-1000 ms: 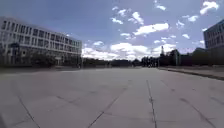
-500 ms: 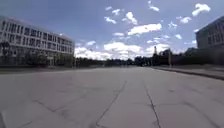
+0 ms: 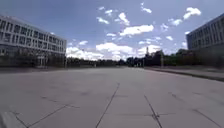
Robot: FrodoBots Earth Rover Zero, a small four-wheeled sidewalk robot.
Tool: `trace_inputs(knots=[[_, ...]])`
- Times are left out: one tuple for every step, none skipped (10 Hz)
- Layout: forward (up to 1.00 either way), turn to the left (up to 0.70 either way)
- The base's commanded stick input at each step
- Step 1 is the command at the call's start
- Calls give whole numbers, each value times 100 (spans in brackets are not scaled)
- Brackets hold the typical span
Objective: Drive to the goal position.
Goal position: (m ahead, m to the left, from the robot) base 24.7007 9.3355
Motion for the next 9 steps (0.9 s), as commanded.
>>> trace_inputs(knots=[[70,1],[70,1],[70,4],[70,6],[70,1],[70,3],[70,2],[70,1],[70,2]])
